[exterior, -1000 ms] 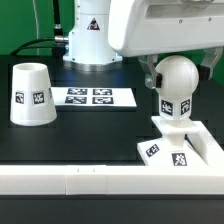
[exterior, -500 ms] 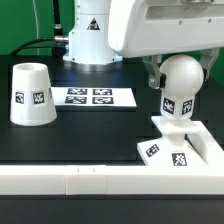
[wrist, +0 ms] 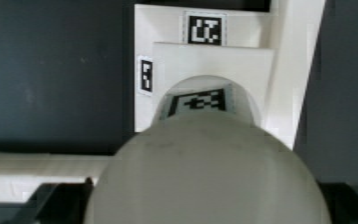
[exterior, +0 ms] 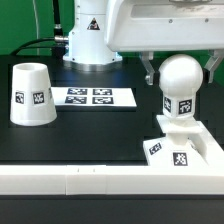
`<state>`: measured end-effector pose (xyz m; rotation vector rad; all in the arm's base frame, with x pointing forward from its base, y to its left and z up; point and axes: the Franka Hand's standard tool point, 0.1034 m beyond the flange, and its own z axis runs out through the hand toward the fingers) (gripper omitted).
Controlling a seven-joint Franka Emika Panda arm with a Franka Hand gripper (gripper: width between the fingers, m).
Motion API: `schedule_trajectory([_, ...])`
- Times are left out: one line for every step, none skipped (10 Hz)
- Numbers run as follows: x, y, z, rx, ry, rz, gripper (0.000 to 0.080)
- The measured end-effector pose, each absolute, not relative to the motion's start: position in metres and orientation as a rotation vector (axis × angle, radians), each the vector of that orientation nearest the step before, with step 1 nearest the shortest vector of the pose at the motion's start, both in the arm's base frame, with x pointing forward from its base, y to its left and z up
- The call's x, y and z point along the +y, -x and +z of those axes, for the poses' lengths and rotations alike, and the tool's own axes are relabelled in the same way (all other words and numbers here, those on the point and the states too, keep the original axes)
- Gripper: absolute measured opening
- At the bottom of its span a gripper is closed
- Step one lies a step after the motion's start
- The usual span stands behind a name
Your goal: Assemble lamp
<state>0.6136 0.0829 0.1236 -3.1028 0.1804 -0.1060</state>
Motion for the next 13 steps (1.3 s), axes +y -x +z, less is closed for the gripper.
schedule_trajectory([0.081, -0.613, 0.123, 0.360, 3.086, -0.107, 0.0576])
schedule_trajectory([0.080, -0.613, 0.123, 0.508, 3.064, -0.105, 0.0576])
schedule_trajectory([0.080, -0.613, 0.123, 0.637, 3.038, -0.103, 0.0576])
schedule_trajectory([0.079, -0.613, 0.123, 0.798, 2.993, -0.097, 0.0576])
schedule_trajectory([0.080, -0.614, 0.123, 0.953, 2.940, -0.091, 0.0576])
schedule_trajectory([0.082, -0.615, 0.123, 1.078, 2.891, -0.089, 0.0577])
schedule_trajectory([0.086, -0.616, 0.124, 1.219, 2.816, -0.075, 0.0577])
schedule_trajectory([0.090, -0.617, 0.123, 1.369, 2.729, -0.058, 0.0577])
schedule_trajectory([0.092, -0.617, 0.123, 1.429, 2.693, -0.053, 0.0577])
schedule_trajectory([0.093, -0.619, 0.124, 1.522, 2.633, -0.044, 0.0577])
schedule_trajectory([0.091, -0.619, 0.124, 1.547, 2.607, -0.033, 0.0577])
schedule_trajectory([0.091, -0.619, 0.123, 1.554, 2.601, -0.032, 0.0577])
schedule_trajectory([0.093, -0.619, 0.123, 1.592, 2.571, -0.022, 0.0577])
